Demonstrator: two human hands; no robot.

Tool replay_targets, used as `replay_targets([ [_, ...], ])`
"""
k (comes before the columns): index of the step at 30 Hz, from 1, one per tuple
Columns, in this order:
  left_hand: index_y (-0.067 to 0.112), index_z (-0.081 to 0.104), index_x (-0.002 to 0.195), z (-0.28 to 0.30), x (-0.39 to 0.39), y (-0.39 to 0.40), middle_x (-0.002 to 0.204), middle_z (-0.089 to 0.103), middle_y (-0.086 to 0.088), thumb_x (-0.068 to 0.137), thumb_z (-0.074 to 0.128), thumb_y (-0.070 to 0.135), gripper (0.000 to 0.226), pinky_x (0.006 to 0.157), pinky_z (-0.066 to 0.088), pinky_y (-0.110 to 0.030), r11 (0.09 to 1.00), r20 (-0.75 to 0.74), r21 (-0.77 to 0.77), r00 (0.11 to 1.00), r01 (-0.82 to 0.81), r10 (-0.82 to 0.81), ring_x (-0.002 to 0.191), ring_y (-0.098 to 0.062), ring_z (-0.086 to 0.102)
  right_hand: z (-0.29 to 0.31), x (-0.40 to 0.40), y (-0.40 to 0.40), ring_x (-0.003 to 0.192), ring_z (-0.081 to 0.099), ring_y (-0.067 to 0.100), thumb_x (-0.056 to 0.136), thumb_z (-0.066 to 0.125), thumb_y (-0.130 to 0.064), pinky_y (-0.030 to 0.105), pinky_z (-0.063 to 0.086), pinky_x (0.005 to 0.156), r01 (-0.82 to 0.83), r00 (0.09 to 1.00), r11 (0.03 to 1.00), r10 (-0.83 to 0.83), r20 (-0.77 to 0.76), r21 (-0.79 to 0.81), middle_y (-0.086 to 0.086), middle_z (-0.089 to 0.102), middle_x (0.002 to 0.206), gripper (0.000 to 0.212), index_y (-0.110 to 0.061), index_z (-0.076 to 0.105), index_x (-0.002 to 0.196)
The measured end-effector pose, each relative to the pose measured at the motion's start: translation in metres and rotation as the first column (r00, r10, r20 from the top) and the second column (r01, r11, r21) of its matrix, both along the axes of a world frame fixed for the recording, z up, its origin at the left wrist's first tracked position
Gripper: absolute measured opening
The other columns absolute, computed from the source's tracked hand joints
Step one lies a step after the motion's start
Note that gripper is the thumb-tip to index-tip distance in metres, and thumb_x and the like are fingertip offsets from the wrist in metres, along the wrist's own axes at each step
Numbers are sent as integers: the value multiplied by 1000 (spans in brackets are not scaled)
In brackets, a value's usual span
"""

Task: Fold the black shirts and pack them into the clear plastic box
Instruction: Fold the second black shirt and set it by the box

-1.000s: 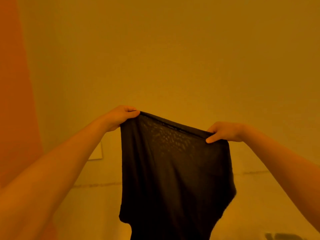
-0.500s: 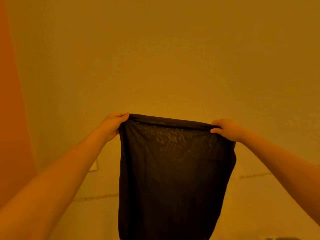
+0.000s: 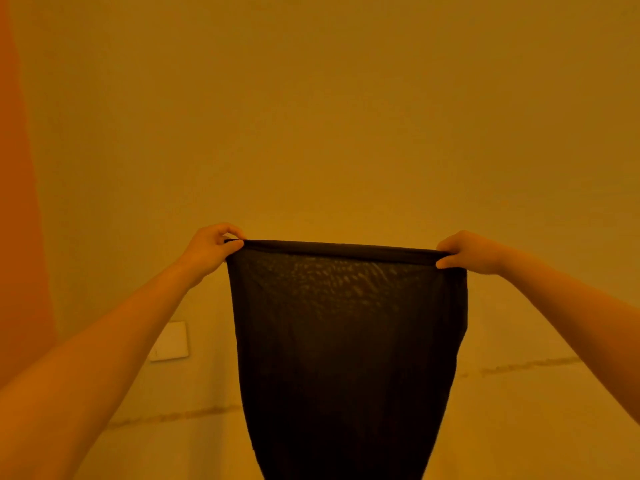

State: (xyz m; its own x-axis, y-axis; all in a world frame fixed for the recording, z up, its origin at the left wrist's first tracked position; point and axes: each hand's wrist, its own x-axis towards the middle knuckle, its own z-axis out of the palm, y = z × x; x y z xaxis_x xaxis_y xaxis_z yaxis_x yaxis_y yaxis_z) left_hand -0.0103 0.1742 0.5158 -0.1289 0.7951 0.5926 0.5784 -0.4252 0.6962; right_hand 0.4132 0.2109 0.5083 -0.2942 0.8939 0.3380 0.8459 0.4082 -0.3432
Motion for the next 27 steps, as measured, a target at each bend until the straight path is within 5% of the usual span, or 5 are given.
replay_targets([
  [5,12,60,87,4,-14,-6,85,60,-7,92,46,-2,21,58,51,-11,957,133,-155,965,244,-224,64,-2,64,2,12,2,64,49,17,89,60,-19,26,35,57,27,996,999,-29,-79,-22,6,52,68,24,-1,62,73],
  [10,13,63,77,2,-25,-4,72,64,0,90,54,1,19,55,50,-10,985,-61,-167,997,34,-45,61,-4,63,6,20,0,66,51,15,89,60,-10,25,36,61,-1,991,999,-5,-133,-44,0,57,66,24,-16,64,66],
  [15,16,59,71,-9,-23,12,74,58,-4,91,53,6,23,74,44,-34,995,33,-36,995,-95,96,73,-21,54,8,8,3,70,49,19,95,49,-14,24,36,60,35,981,992,-11,-195,119,4,53,69,25,-3,62,77],
  [19,19,57,74,-14,-19,15,74,56,-5,92,51,3,25,62,38,-31,998,80,33,995,-61,58,70,-20,50,9,9,3,70,49,20,95,49,-19,29,36,62,-11,954,996,37,-298,87,10,54,73,30,3,63,80],
  [27,10,63,84,-12,-24,5,77,67,1,93,43,-4,25,60,52,-11,967,154,-116,966,227,-209,66,0,64,11,36,-4,84,61,11,91,52,-10,15,54,61,-234,699,970,122,-705,-64,-3,65,96,19,-14,65,104],
])
